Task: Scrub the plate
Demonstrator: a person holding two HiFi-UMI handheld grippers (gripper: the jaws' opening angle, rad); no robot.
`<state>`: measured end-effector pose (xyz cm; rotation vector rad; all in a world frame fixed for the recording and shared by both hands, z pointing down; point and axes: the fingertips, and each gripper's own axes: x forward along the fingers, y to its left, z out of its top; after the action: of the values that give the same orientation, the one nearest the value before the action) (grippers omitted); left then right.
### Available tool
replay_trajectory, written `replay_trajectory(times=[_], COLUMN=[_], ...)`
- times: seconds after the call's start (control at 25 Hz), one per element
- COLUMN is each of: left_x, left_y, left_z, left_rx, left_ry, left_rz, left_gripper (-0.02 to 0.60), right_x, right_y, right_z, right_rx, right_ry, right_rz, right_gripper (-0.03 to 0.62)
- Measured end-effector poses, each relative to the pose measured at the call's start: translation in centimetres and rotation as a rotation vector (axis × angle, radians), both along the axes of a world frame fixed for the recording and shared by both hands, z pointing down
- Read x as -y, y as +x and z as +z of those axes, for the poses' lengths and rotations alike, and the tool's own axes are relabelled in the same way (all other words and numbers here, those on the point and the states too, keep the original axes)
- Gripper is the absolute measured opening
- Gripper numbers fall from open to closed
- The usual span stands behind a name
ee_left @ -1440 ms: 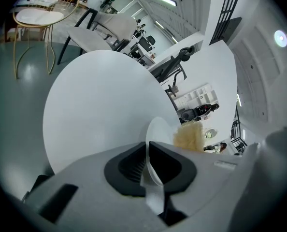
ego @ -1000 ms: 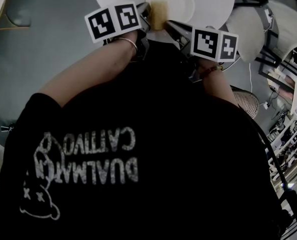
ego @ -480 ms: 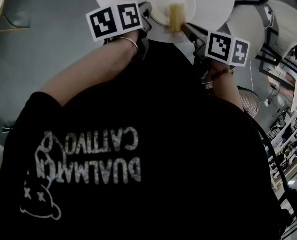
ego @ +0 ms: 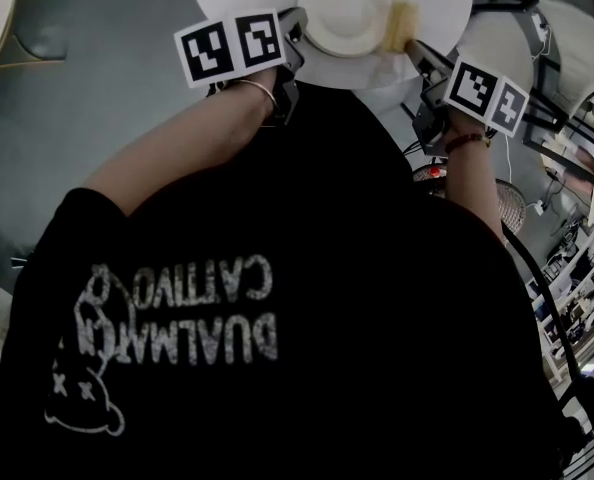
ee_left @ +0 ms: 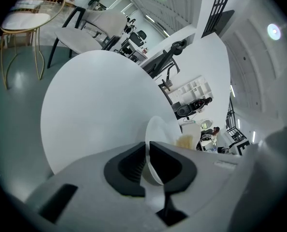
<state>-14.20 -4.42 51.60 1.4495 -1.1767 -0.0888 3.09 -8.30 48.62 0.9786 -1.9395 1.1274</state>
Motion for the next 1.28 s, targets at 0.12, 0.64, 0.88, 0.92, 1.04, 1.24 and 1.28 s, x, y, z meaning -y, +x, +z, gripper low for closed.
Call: replay_trajectory(times=[0.12,0.64,0.88,0.92,1.04,1.24,1.28], left_x=[0.6,5.6,5.1,5.3,4.8,1.5,1.0], left_y=[0.4,-5.4,-2.0,-0.9,3.0,9.6,10.5], left_z=[-0.5,-10.7,-21.8,-23.7,-28.7,-35.1,-36.2], left_rx=[-0.017,0.071,0.118,0.126,0.150,0.207,0.224], left_ry=[0.009,0.265,0.562,0.625,0.763,0.879,0.903], left_rz=[0.018,-0.220,-0.058,-0.003,0.111,0.174,0.184], left_gripper=[0.057,-0.001,-0.002,-0.002,-0.002,0.000,0.000], right_x=[1.3,3.6,2.9,3.1,2.8,0.5,0.1], right_y=[1.4,1.2,3.1,2.8,4.1,9.3,9.9], right_z=[-1.1,-14.5,-24.9,-26.2,-28.9,-33.4,-34.5], right_rx=[0.001,0.375,0.512,0.532,0.487,0.353,0.347], right_ry=[0.053,0.322,0.564,0.601,0.667,0.765,0.789], right_rz=[0.063,0.220,0.168,0.138,0.078,0.061,0.053], right_gripper=[0.039,0.037,0.037,0.037,0.037,0.035,0.035])
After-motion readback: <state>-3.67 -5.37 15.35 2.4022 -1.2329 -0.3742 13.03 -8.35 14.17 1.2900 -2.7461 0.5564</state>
